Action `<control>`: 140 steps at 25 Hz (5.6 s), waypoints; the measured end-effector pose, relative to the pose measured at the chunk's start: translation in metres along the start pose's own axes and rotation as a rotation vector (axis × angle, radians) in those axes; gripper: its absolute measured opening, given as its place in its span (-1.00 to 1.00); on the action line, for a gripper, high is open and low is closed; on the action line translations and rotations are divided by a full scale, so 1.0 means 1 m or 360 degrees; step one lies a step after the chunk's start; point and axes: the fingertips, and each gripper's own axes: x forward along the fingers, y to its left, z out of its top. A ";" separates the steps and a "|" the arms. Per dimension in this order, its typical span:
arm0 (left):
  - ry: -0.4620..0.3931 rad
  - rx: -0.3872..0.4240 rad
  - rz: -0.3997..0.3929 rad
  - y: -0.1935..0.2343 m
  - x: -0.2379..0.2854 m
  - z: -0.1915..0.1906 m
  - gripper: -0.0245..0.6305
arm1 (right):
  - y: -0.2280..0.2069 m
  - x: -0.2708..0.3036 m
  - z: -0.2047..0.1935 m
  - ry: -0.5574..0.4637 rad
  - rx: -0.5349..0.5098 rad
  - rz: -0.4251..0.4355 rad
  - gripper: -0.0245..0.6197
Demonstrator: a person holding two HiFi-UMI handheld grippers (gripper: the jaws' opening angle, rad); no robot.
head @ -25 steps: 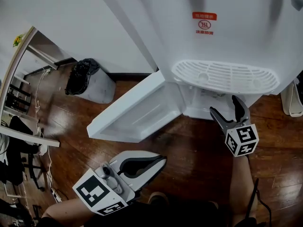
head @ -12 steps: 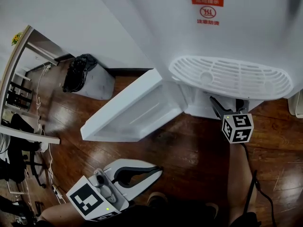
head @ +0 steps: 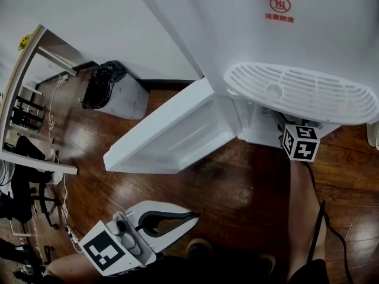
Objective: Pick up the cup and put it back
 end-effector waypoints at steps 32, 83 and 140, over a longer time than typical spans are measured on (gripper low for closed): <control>-0.0069 0.0068 -0.0098 -0.031 -0.004 0.016 -0.92 | 0.023 -0.079 -0.004 0.0036 0.0050 0.0199 0.09; -0.0605 0.0079 0.0190 -0.021 -0.022 0.125 -0.92 | 0.152 -0.381 0.243 -0.0033 -0.0231 0.0855 0.10; -0.0253 0.0016 0.0182 0.014 -0.036 0.046 -0.92 | 0.080 -0.083 0.024 0.0057 -0.0196 0.0473 0.09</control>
